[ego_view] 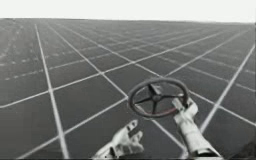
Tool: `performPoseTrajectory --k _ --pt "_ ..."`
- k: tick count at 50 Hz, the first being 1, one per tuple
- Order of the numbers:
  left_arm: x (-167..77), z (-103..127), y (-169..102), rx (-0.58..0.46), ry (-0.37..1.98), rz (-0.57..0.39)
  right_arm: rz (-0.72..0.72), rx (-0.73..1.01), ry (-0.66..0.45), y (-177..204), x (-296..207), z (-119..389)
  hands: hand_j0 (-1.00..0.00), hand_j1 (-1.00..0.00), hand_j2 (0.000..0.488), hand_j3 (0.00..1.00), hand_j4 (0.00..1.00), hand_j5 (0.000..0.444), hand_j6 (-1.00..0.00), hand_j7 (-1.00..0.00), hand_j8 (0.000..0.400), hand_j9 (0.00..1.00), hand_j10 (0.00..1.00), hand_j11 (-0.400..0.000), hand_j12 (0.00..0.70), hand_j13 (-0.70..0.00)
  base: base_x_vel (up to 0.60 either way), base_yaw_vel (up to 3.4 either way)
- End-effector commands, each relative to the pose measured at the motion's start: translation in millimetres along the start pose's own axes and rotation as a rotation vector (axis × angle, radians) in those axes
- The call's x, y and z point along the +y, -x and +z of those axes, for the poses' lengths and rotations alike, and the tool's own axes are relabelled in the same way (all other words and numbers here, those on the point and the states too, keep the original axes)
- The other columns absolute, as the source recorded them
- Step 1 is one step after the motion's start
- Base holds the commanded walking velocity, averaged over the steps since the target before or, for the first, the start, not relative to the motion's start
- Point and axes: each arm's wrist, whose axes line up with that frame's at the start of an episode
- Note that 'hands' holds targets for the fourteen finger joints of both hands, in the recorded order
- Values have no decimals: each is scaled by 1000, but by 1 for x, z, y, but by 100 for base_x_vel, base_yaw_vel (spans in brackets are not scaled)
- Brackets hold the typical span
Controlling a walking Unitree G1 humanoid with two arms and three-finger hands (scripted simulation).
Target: Pick up and drop off the object
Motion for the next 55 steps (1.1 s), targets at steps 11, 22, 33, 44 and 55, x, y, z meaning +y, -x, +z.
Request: performPoseTrajectory --k 11,22,33,44,55 --pt "1 -1 -2 -2 13 -16 13 -26 -1 2 6 7 0 0 0 1000 1000 0 0 0 0 1000 1000 -400 0 -700 21 201" --pt "1 -1 -2 -2 13 -16 13 -26 -1 2 6 7 0 0 0 1000 1000 0 0 0 0 1000 1000 -400 0 -700 26 141" --pt "1 -1 -2 -2 13 -16 13 -26 -1 2 6 7 0 0 0 1000 1000 0 0 0 0 1000 1000 -400 0 -700 34 85" --pt "1 -1 -2 -2 13 -16 13 -26 -1 2 6 7 0 0 0 1000 1000 0 0 0 0 1000 1000 -400 0 -700 44 45" --pt "1 -1 -2 -2 13 -16 13 -26 -1 2 6 7 0 0 0 1000 1000 0 0 0 0 1000 1000 -400 0 -700 52 22"
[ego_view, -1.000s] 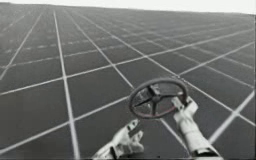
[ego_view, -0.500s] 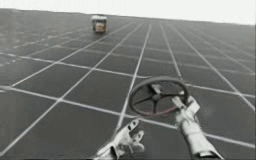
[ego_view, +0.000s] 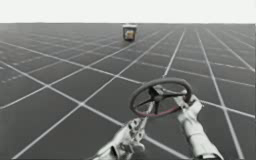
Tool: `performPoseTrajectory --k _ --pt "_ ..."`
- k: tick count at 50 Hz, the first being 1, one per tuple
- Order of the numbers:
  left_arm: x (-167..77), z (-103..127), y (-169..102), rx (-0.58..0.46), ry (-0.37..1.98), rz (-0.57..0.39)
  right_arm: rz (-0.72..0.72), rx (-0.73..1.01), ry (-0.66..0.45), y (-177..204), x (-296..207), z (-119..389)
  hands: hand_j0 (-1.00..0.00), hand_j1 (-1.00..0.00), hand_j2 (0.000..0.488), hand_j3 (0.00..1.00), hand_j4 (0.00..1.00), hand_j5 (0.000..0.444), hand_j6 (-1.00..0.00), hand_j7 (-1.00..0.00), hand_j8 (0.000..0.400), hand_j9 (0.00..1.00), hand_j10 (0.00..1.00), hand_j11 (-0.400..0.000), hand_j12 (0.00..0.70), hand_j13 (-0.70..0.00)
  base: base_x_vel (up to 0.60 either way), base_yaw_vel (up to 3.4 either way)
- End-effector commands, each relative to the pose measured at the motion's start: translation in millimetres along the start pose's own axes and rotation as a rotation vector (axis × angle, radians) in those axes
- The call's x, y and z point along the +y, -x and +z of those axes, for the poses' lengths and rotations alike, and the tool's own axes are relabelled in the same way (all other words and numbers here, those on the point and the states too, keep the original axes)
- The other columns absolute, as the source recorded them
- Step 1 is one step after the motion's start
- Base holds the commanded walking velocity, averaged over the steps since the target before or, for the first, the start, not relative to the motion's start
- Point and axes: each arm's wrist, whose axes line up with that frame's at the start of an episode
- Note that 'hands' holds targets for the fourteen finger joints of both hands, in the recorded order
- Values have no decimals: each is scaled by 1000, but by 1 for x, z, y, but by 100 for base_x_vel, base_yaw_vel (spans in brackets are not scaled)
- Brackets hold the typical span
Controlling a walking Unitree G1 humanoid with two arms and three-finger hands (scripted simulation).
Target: Pick up and drop off the object
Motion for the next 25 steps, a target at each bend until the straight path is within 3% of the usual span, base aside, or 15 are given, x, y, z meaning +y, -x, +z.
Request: performPoseTrajectory --k 1,25 --pt "2 0 1 -10 12 -11 10 -24 1 4 5 7 0 0 0 1000 1000 0 0 0 0 1000 1000 -400 0 -700 56 13" --pt "2 0 1 -10 12 -11 10 -24 1 4 5 7 0 0 0 1000 1000 0 0 0 0 1000 1000 -400 0 -700 60 1"
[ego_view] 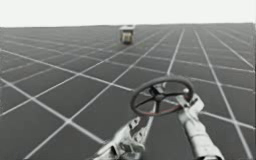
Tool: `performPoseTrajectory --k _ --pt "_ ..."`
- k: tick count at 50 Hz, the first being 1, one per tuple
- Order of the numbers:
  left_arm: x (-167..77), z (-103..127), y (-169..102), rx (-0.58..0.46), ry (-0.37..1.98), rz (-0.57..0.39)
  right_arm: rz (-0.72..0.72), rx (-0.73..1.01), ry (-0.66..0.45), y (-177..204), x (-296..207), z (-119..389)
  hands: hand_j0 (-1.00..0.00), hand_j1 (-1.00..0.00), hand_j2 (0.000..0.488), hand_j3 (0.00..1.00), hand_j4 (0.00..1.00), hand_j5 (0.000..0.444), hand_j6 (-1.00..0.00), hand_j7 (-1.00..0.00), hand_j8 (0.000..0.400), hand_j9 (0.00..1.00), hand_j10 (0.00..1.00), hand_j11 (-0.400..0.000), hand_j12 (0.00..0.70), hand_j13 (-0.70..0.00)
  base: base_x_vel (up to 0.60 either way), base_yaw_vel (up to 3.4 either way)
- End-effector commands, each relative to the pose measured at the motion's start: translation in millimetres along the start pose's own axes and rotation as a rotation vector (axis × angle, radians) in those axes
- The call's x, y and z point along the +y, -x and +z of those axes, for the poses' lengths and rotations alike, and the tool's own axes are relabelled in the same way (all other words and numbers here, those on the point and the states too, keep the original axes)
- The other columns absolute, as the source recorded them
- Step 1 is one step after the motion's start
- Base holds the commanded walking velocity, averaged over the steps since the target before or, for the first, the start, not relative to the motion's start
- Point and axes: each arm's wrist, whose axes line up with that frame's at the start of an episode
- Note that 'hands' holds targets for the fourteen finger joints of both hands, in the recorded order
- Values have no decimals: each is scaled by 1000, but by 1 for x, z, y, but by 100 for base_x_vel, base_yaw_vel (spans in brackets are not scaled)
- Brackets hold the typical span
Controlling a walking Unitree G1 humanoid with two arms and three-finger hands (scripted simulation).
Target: Pick up and drop off the object
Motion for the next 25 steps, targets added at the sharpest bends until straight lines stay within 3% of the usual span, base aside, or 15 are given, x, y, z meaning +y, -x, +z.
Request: performPoseTrajectory --k 1,25 --pt "3 0 3 -14 15 -5 23 -20 2 6 9 5 0 0 0 1000 1000 0 0 0 0 1000 1000 -400 0 -700 60 -3" --pt "3 0 3 -14 15 -5 23 -20 2 6 9 5 0 0 0 1000 1000 0 0 0 0 1000 1000 -400 0 -700 57 -7"
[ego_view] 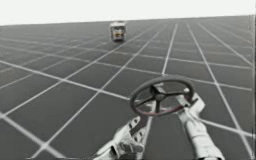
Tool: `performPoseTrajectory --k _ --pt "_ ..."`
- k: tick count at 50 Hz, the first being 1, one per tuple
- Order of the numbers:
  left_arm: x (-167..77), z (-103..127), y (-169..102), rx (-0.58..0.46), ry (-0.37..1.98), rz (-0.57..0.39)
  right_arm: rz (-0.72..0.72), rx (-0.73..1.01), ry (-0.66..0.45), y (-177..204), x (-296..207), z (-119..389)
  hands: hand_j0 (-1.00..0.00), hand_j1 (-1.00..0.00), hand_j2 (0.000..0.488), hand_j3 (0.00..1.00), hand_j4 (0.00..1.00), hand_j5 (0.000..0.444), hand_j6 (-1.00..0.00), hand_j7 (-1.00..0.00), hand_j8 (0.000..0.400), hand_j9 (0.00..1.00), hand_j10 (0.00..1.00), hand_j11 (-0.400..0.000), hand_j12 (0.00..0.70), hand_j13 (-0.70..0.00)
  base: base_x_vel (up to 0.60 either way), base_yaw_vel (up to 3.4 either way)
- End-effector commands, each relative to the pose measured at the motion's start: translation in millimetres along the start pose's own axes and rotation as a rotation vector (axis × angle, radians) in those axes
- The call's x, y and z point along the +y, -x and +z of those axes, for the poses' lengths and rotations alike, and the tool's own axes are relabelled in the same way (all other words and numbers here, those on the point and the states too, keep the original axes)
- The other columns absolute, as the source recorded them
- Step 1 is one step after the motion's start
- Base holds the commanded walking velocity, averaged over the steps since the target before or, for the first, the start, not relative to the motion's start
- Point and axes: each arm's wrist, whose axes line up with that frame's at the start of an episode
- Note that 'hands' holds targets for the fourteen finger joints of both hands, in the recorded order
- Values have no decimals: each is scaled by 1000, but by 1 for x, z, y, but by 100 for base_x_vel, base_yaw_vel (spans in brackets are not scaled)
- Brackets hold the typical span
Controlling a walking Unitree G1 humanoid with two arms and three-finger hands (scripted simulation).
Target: Pick up and drop off the object
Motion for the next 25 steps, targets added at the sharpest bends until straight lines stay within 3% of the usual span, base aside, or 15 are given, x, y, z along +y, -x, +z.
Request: performPoseTrajectory --k 1,25 --pt "3 -1 2 -13 16 -7 23 -26 1 5 9 7 0 0 0 1000 1000 0 0 0 0 1000 1000 -400 0 -700 57 -5" --pt "3 -1 2 -13 16 -7 23 -26 1 5 9 7 0 0 0 1000 1000 0 0 0 0 1000 1000 -400 0 -700 56 -7"
